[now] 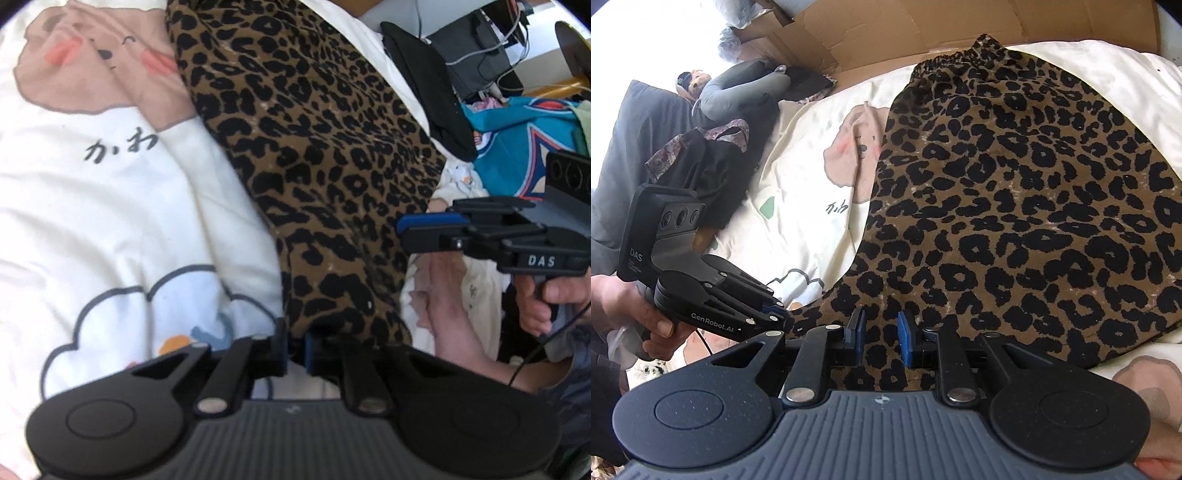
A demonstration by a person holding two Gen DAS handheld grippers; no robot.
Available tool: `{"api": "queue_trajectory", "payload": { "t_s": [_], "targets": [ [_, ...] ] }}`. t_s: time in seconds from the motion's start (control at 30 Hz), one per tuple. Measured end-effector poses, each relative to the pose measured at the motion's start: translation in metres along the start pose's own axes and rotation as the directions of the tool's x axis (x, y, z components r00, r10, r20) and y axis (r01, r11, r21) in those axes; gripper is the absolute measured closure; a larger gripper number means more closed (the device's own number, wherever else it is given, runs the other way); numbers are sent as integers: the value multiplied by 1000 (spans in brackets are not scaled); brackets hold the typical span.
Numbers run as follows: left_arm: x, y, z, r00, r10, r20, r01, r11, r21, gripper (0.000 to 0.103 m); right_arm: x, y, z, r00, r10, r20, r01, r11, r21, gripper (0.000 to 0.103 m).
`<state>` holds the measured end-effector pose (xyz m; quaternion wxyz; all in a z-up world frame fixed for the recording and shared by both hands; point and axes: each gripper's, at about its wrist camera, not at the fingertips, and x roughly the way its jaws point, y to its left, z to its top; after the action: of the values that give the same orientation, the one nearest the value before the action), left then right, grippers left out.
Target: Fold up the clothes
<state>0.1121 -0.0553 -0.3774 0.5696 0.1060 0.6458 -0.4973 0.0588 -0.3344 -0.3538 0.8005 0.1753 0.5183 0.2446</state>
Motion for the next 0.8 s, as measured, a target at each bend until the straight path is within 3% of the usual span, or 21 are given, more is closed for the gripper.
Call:
{"api": "queue_trajectory", "payload": {
  "t_s": [0.3,0.47,0.67,0.8],
  "targets": [
    [-6,21,-6,998,51,-48,-52,998,-32,103,22,8,1,998,23,-52,-26,998,-61,83],
    [-28,24,4,999,41,-4,-41,999,-29,103,41,14,-12,993,34,-114,-44,995,-89,84],
    [-37,0,29,997,-12,70,11,1000,6,102,47,26,-23,986,62,-153,-81,989,-121,84],
    [-15,-22,37,998,-45,44,43,998,52,101,51,30,-29,981,71,-179,-97,985,-139,83]
  ]
}}
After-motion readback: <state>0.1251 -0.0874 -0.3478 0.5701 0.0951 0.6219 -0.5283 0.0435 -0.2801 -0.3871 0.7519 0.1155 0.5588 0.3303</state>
